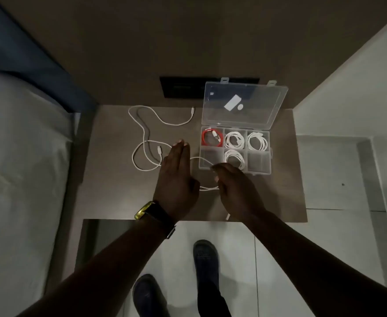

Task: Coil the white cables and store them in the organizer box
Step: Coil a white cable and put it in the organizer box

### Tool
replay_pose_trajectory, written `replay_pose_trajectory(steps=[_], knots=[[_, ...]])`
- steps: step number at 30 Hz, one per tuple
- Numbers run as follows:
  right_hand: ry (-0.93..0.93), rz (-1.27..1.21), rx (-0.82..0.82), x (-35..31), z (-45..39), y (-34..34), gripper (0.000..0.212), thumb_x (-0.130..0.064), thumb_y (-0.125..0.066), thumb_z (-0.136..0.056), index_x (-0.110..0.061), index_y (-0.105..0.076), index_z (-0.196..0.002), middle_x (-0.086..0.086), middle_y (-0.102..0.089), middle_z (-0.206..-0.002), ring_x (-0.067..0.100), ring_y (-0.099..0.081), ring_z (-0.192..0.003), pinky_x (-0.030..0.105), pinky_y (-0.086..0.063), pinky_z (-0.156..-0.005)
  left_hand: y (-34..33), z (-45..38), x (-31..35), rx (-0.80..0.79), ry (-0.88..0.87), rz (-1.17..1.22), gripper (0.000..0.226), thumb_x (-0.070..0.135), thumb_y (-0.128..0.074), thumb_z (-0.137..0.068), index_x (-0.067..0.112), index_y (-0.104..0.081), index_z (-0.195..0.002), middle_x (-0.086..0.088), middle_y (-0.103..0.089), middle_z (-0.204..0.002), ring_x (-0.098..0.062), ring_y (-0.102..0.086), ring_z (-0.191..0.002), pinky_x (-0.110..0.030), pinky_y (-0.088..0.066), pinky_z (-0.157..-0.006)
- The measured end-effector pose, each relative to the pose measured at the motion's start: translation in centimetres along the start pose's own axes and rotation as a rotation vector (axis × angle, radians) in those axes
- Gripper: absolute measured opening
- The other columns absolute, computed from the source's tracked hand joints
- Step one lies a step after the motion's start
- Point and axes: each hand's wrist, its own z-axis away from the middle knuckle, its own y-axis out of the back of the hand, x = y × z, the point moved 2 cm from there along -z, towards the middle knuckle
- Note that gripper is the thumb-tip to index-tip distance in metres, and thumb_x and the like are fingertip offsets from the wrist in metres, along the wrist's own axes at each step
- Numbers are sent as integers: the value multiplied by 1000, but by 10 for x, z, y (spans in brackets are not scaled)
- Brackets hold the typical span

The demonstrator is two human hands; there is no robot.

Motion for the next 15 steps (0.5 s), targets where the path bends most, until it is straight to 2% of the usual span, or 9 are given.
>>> replay_pose_trajectory(steps=[2,5,8,10,12,15], knots=[[-9,13,-22,14,3,-13,42,7,-57,-79,-8,-66,-118,10,-68,-117,32,-62,-107,36,-50,-89,-15,-1,-6,3,5,33,76,3,-61,-76,-6,-30,-145,-25,-29,-155,-39,-24,-146,-53,-26,-116],[24,103,-144,39,15,-34,48,13,-55,-66,-6,-71,-107,10,-69,-108,36,-58,-101,41,-52,-87,-36,3,-14,-13,15,51,74,2,-60,-76,-5,-32,-145,-24,-33,-153,-38,-28,-144,-50,-26,-117],[106,203,-230,62,28,-43,41,11,-63,-58,-5,-72,-94,11,-68,-99,37,-57,-96,41,-54,-82,-48,6,-20,7,14,93,74,1,-60,-76,-2,-33,-145,-23,-37,-151,-38,-33,-142,-40,-23,-119],[146,263,-262,76,33,-48,29,5,-69,-61,-9,-71,-86,9,-67,-96,34,-56,-95,37,-52,-82,-53,7,-23,20,18,127,73,-1,-59,-74,-1,-36,-143,-23,-43,-147,-38,-39,-137,-33,-23,-116],[156,289,-284,85,33,-50,17,-3,-71,-70,-14,-71,-83,6,-67,-97,33,-58,-96,36,-49,-84,-56,8,-24,15,21,155,70,-2,-58,-73,0,-41,-141,-22,-48,-143,-37,-46,-131,-32,-30,-113],[170,247,-287,82,25,-45,14,-8,-66,-79,-15,-73,-89,5,-67,-104,34,-57,-103,42,-52,-82,-58,9,-21,-30,11,191,54,1,-58,-78,7,-54,-131,-15,-61,-128,-31,-58,-117,-31,-44,-100]])
